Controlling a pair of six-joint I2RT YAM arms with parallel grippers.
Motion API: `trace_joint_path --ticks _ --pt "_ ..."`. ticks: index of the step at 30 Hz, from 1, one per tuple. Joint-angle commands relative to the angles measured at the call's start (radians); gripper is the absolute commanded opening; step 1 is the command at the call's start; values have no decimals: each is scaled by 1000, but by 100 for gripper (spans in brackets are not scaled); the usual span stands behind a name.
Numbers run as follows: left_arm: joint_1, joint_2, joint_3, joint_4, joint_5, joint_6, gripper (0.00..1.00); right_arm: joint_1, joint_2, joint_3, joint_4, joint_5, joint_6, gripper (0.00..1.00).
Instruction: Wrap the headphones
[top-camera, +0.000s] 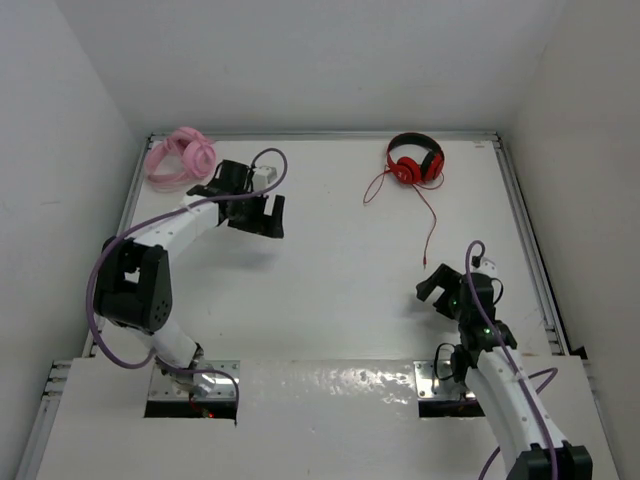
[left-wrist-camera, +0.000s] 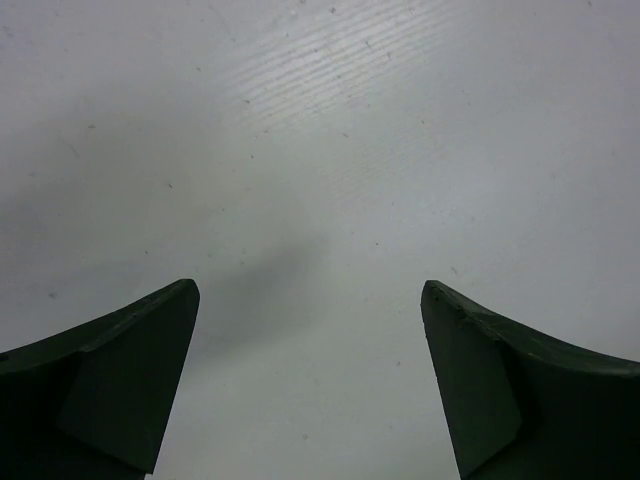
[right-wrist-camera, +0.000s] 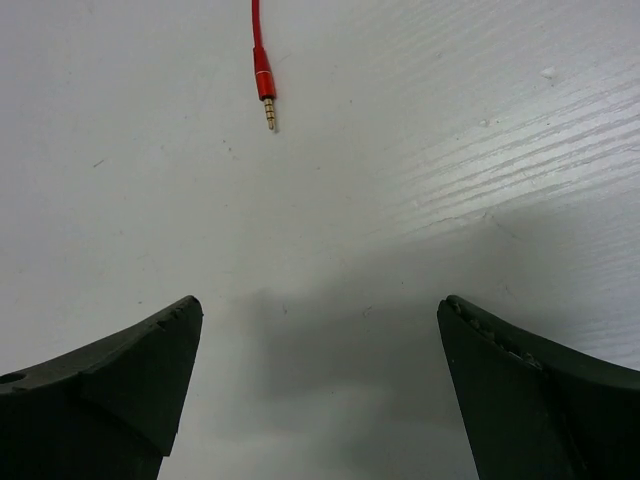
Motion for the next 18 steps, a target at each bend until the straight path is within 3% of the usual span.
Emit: trace_joint_path --ticks 1,6,9,10,11,12,13,14,15,18 --pt "23 27 81 16 -17 1 91 1 -66 -21 -28 4 -10 99" --pt "51 62 121 1 14 -10 89 2 13 215 150 -112 -233 99" --pt "79 91 177 -45 -9 57 86 2 275 512 126 -63 -365 99" --pt "85 105 216 -74 -76 63 85 -1 473 622 83 -101 -483 88" --pt "85 116 240 -97 -113 80 83 1 583 737 27 -165 -522 18" --pt "85 122 265 -116 -146 94 82 1 695 990 -79 -140 -518 0" --pt "85 132 314 -156 -197 108 81 -6 915 1122 -119 -105 -465 0" --pt "88 139 337 -176 -213 128 81 -19 1020 1242 -156 -74 -440 4" --pt "91 142 374 -190 -227 137 81 -27 1117 1468 -203 -53 -367 55" --pt "115 142 397 -213 -253 146 81 -39 1451 1844 -259 177 -255 99"
